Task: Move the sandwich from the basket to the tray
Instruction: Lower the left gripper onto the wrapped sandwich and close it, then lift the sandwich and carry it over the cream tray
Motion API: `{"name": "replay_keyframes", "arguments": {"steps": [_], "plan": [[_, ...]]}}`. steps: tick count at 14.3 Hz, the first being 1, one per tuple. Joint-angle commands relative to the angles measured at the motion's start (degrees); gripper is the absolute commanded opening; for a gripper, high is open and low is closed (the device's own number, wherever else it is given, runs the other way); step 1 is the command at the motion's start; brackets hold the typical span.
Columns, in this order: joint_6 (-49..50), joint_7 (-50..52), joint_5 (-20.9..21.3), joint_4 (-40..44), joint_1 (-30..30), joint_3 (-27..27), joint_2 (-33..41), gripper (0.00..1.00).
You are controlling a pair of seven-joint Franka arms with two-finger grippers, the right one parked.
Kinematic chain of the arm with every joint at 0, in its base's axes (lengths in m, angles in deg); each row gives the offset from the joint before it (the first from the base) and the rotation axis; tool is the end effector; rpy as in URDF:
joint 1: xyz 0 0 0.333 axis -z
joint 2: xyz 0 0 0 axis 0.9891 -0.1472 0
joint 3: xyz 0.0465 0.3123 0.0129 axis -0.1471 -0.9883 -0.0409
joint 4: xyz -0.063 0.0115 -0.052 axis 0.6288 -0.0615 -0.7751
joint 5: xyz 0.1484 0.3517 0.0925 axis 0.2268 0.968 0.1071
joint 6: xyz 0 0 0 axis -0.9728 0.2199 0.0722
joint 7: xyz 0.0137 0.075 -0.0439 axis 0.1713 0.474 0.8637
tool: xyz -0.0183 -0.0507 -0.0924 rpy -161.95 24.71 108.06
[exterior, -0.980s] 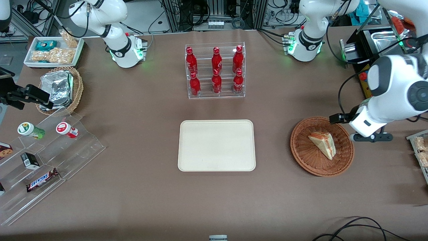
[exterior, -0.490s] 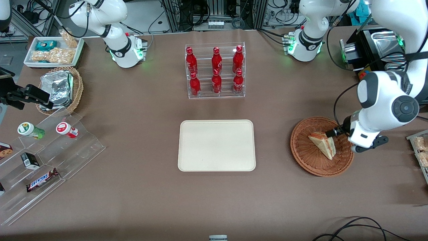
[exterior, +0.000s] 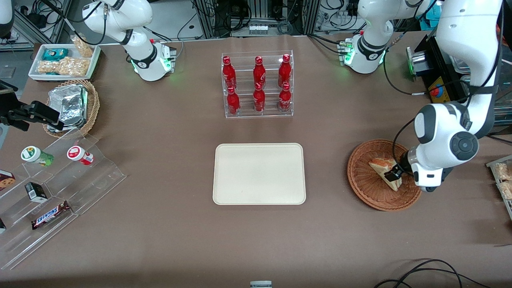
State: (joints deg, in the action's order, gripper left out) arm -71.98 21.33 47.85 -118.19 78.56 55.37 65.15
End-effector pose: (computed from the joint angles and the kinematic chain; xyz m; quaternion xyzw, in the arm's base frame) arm 0.5988 -0.0139 0.2636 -0.9204 -0.3832 0.0737 0.0224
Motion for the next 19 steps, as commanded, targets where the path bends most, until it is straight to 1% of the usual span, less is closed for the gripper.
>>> {"name": "replay_keyframes", "arguments": {"steps": [1, 2, 3, 4, 6, 8, 9, 11, 13, 14, 15, 16, 18, 19], "plan": [[-0.48, 6.98, -0.26, 0.78, -0.36, 0.60, -2.62, 0.64], [-0.13, 10.67, -0.26, 1.04, -0.27, 0.60, -2.72, 0.22], [0.39, 11.84, -0.09, 2.26, -0.27, 0.60, -2.72, 0.06], [1.88, 11.67, 0.00, 3.67, -0.27, 0.60, -2.72, 0.01], [9.32, 11.24, 0.26, 8.58, -0.27, 0.69, -2.81, 0.00], [18.19, 8.35, 0.00, 13.68, -0.01, 1.30, -2.20, 0.00], [21.98, 6.42, -0.17, 15.70, 0.25, 2.87, -1.84, 0.00], [23.86, 5.87, -0.17, 17.22, 0.34, 6.47, -1.40, 0.00], [22.03, 5.17, -0.09, 17.31, 0.34, 12.00, -2.01, 0.01], [19.23, 4.47, 0.35, 17.22, 0.60, 14.72, -2.80, 0.01], [15.90, 2.20, 0.88, 17.22, 2.09, 16.92, -3.85, 0.01], [12.82, -0.26, 1.23, 17.22, 4.36, 17.21, -5.08, 0.02], [5.79, -0.37, 1.67, 17.22, 11.12, 17.12, -7.37, 0.00], [3.23, -0.37, 1.76, 17.57, 13.33, 17.04, -8.86, 0.00]]}}
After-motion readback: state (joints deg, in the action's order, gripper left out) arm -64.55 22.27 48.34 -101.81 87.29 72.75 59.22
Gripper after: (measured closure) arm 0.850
